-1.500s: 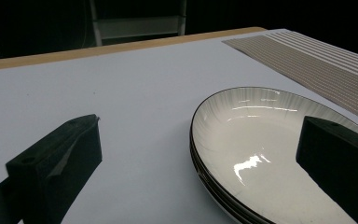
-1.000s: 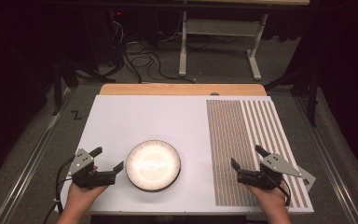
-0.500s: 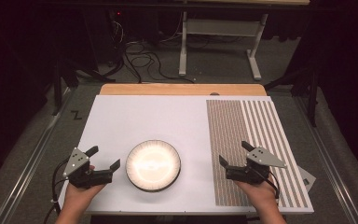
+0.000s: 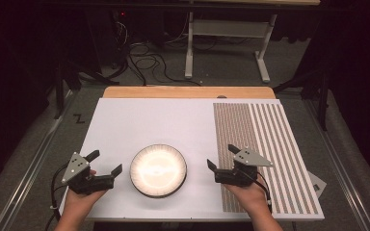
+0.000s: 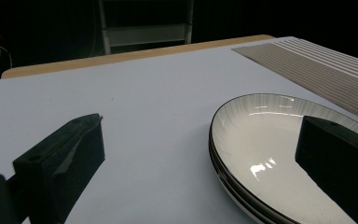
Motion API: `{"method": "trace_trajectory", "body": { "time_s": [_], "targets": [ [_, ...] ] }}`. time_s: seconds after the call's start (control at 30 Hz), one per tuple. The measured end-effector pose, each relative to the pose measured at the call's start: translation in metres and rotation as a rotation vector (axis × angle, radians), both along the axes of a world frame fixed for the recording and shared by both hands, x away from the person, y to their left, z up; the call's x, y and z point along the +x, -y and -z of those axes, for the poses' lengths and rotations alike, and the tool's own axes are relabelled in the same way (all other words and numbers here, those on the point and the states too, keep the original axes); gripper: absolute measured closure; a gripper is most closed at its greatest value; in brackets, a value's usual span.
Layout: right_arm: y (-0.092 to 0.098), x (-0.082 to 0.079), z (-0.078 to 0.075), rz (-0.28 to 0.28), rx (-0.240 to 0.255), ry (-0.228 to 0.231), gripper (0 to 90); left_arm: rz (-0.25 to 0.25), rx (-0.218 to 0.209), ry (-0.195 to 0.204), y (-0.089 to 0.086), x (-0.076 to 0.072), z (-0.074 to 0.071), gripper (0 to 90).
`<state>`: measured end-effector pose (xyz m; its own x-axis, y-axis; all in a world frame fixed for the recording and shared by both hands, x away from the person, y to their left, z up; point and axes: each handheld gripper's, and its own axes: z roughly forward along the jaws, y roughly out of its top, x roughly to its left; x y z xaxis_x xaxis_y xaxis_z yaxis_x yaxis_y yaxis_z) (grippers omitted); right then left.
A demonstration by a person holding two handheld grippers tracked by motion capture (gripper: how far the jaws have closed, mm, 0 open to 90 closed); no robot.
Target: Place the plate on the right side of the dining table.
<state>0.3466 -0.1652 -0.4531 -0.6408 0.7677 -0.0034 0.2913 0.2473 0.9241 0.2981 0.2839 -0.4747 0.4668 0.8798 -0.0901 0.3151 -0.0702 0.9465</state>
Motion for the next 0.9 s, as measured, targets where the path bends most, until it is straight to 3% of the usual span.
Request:
{"method": "trace_trajectory", "body": {
  "time_s": [0.5,0.63,0.77,0.9],
  "targets": [
    [-0.037,0.018,-0.002,-0.076,0.036,-0.028,22.7,-0.002,0.003,0.008,-0.001,-0.001,0.001,2.7],
    [-0.043,0.019,0.003,-0.094,0.025,-0.047,30.5,-0.007,0.01,0.004,0.001,0.0,0.004,4.6],
    [-0.049,0.014,0.012,-0.122,0.001,-0.05,44.1,-0.013,-0.004,-0.005,0.001,0.0,0.005,6.0],
    [-0.051,0.011,0.015,-0.109,0.014,-0.062,50.5,-0.025,-0.019,-0.002,0.002,-0.001,0.005,6.2]
  ]
}}
